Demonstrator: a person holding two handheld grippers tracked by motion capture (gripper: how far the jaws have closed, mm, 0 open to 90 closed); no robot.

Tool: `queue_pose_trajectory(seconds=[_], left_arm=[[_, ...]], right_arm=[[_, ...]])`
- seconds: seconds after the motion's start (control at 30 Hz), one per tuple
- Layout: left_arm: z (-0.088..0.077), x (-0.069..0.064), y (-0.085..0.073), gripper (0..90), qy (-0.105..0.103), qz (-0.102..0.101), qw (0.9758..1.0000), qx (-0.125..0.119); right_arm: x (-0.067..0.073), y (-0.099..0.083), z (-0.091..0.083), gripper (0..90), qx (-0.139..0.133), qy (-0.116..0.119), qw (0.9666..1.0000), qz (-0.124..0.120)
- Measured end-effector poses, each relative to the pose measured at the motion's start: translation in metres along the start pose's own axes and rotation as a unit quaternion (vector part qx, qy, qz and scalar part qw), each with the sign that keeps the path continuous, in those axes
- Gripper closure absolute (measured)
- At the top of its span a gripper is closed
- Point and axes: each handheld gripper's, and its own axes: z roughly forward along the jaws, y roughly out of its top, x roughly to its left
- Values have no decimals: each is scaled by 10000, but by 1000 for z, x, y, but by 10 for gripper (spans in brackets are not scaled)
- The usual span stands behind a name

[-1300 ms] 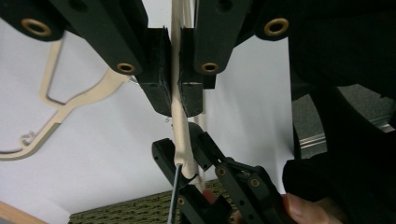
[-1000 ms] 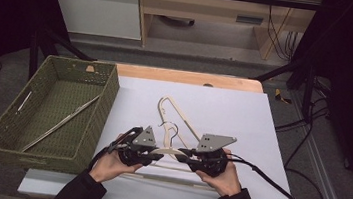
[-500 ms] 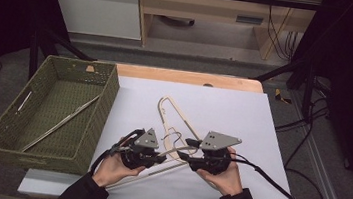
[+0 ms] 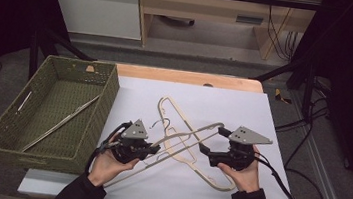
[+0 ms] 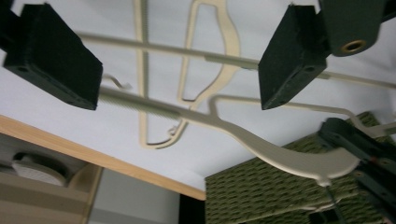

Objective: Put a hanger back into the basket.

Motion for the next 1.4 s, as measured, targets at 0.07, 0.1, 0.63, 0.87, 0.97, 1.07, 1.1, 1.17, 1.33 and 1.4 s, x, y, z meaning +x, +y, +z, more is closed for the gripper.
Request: queue_pose_trajectory(seconds=[0.07,0.1,0.63,0.87,0.97,1.07,1.1,1.17,1.33,1.4], left_arm=[[-6,0,1,861,65,-44,9999,-79],[-10,0,2,861,94,-65,9999,-117],[-91,-1,51,861,423,156,9963,-735],[-120,8,69,861,561,335,9941,-867],[-130,15,73,861,650,356,9932,-904],[-139,23,76,860,715,392,9926,-895],[-143,27,76,861,746,401,9924,-890],[-149,33,77,861,822,404,9921,-857],[-166,50,78,861,1114,420,9901,-747],[-172,59,76,861,1197,394,9892,-747]], right_arm=[[-6,-2,-5,106,-65,-78,9999,87],[-8,-3,-8,100,-89,-117,9998,134],[-22,-16,-26,45,-132,-384,9981,459],[-26,-18,-31,43,-176,-452,9975,509],[-27,-19,-32,42,-179,-483,9973,522],[-27,-19,-32,40,-176,-493,9972,525],[-27,-19,-33,40,-160,-488,9973,522],[-27,-20,-32,39,-139,-508,9972,539],[-27,-20,-31,38,-112,-501,9974,503],[-27,-21,-31,37,-91,-488,9976,480]])
